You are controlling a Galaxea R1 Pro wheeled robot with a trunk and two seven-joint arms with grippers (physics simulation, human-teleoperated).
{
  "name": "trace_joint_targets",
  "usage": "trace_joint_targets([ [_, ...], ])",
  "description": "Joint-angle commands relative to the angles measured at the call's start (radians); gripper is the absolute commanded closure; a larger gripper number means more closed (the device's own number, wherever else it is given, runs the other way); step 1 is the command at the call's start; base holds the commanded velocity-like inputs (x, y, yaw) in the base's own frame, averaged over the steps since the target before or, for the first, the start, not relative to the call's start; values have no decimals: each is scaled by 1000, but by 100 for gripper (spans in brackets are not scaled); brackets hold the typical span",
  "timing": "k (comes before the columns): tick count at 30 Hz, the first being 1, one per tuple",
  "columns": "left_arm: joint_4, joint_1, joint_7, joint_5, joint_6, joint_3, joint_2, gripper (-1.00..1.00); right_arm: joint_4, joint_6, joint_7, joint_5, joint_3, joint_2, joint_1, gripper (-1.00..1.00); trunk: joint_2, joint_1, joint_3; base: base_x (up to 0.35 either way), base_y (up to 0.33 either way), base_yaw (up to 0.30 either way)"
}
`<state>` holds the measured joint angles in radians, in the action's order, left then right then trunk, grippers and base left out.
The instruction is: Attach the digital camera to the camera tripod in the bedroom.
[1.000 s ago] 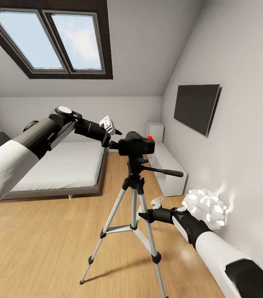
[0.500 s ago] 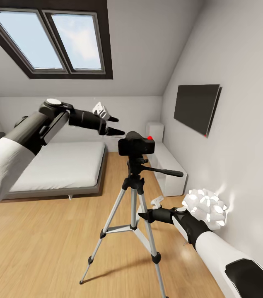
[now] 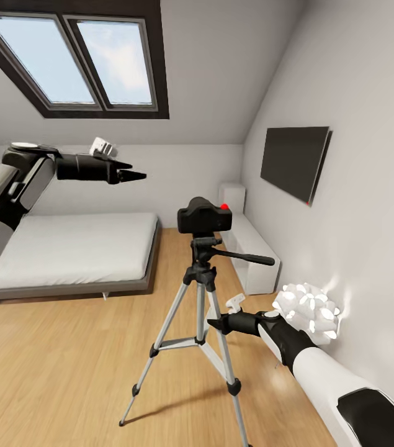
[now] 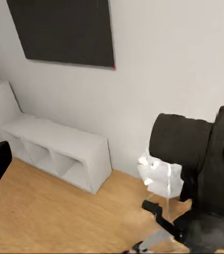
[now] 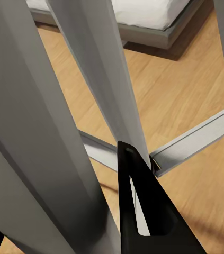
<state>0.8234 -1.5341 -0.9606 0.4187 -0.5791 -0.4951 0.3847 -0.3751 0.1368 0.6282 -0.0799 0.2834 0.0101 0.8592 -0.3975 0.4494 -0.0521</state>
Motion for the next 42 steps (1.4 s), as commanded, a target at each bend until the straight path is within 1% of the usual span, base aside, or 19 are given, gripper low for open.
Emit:
trace_joint_targets([
  [1,-4,17,30,12,-32,-2,30,-100,-3,9,-1,-15,0,0,1,100,-3,1,-2,0,0,0],
  [5,-13,79,84,30,-61,2,79,-100,-3,8,-1,-15,0,-1,1,100,-3,1,-2,0,0,0],
  [6,-23,118,108,51,-68,8,102,-100,-2,8,-1,-15,1,-1,1,100,-3,1,-2,0,0,0],
  [10,-69,193,139,120,-73,35,148,-100,-2,8,-1,-15,1,-1,1,100,-3,1,-2,0,0,0],
  [11,-108,224,146,167,-73,48,170,-100,-2,8,-1,-14,1,-1,1,100,-3,1,-2,0,0,0],
  [15,-213,274,152,252,-72,60,202,-100,-2,7,-1,-14,1,0,1,100,-3,1,-2,0,0,0],
  [16,-282,296,153,280,-68,63,211,-100,-2,7,-1,-14,1,-1,1,100,-3,1,-2,0,0,0],
  [19,-403,334,149,302,-36,66,217,-100,-2,7,-1,-14,1,0,1,100,-3,1,-2,0,0,0],
  [20,-496,366,147,310,16,67,217,-100,-2,7,-1,-14,1,-1,1,100,-3,1,-2,0,0,0],
  [24,-677,435,147,330,200,69,212,-100,-2,7,-1,-14,2,0,1,100,-3,1,-2,0,0,0],
  [25,-732,470,149,337,308,70,209,-100,-2,7,-1,-14,2,0,1,100,-3,1,-2,0,0,0],
  [27,-765,514,152,342,401,71,205,-100,-2,7,-1,-14,2,0,1,100,-3,1,-2,0,0,0],
  [29,-786,569,155,345,461,72,201,-100,-2,7,-1,-14,2,0,1,100,-3,1,-2,0,0,0],
  [30,-799,629,159,348,497,74,193,-100,-2,6,-1,-14,2,0,1,100,-3,1,-2,0,0,0],
  [34,-814,742,198,357,535,77,163,-100,-2,6,-1,-14,2,1,1,100,-3,1,-2,0,0,0],
  [35,-817,792,250,365,545,79,145,-100,-2,6,-1,-14,2,1,1,100,-3,1,-2,0,0,0],
  [39,-821,887,418,400,555,80,103,-100,-2,6,-1,-14,2,2,1,100,-3,1,-2,0,0,0],
  [40,-821,928,518,419,559,80,70,-100,-2,6,-1,-14,2,2,1,100,-3,1,-2,0,0,0],
  [42,-822,964,612,433,564,80,31,-100,-2,6,-1,-14,2,2,1,100,-3,1,-2,0,0,0],
])
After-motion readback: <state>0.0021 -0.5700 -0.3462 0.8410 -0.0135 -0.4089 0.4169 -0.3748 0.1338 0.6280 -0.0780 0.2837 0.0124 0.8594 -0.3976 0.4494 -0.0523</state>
